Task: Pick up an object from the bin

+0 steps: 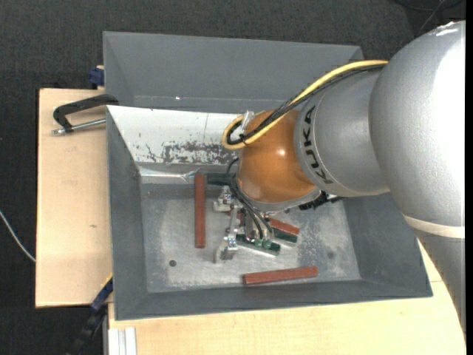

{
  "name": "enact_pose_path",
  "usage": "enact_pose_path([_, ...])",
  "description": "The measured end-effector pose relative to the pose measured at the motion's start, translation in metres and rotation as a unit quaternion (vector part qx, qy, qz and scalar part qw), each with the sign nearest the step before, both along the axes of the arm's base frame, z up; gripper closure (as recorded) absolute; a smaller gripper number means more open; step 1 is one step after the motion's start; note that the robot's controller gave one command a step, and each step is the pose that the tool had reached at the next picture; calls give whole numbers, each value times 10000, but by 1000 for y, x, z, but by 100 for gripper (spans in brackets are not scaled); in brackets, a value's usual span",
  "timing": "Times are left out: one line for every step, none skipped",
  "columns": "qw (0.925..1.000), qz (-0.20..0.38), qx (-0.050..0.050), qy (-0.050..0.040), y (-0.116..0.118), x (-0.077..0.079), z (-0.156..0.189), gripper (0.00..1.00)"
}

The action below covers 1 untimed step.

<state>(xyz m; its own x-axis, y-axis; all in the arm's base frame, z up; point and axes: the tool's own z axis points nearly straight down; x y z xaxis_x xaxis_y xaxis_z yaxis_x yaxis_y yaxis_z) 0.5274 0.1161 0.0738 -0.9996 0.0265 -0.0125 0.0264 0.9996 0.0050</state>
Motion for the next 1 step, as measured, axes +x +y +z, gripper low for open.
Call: enact_pose_path([9996,279,-5,34,-45,8,4,0])
